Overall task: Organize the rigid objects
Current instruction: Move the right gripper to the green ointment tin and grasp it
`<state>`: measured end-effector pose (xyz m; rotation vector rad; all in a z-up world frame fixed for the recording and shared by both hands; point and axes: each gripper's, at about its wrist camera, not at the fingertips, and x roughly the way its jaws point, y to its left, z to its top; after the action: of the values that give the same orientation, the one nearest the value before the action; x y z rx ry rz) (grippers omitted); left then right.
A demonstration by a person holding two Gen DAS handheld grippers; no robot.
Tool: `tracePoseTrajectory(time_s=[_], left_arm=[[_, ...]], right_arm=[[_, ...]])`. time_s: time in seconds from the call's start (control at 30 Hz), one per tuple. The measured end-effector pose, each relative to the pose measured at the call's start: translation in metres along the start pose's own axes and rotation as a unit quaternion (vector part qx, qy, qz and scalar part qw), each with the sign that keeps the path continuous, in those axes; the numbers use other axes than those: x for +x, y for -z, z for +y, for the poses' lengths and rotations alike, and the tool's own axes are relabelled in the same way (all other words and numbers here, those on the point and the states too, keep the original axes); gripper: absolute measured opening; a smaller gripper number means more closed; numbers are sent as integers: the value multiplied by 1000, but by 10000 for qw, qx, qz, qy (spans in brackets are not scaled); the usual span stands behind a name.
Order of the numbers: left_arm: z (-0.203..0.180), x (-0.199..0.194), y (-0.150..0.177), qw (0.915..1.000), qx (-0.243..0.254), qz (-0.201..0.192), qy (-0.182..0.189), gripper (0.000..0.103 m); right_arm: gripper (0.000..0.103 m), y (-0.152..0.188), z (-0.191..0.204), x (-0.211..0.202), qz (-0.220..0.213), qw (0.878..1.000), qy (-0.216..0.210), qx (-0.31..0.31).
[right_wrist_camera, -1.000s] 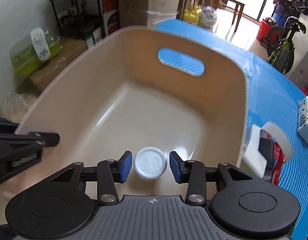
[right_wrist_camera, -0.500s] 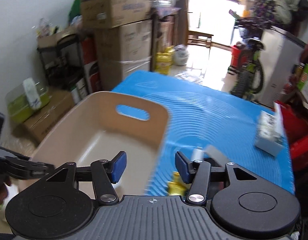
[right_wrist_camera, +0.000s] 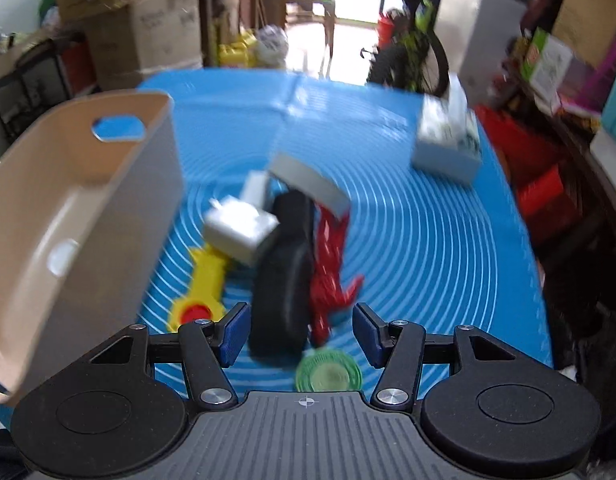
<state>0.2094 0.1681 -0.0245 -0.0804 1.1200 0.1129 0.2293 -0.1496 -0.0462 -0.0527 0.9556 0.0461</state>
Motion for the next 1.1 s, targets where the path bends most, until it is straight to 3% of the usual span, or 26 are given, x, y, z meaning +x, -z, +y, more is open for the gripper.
tracePoseTrajectory(time_s=[0.5,0.67,0.73,1.1], left_arm=[[-4,0,1,10000,15,3,-46,7],[-4,0,1,10000,19,4,-53,7],[-3,0,1,10000,20,4,-54,7],[-4,0,1,10000,19,5,-55,7]], right_arm=[[65,33,-16,43,476,9983,160,306],[64,38,-23,48,448,9975,30,550],[55,39,-22,48,423,9979,25,499],[54,41,-20,39,268,9980,169,554]])
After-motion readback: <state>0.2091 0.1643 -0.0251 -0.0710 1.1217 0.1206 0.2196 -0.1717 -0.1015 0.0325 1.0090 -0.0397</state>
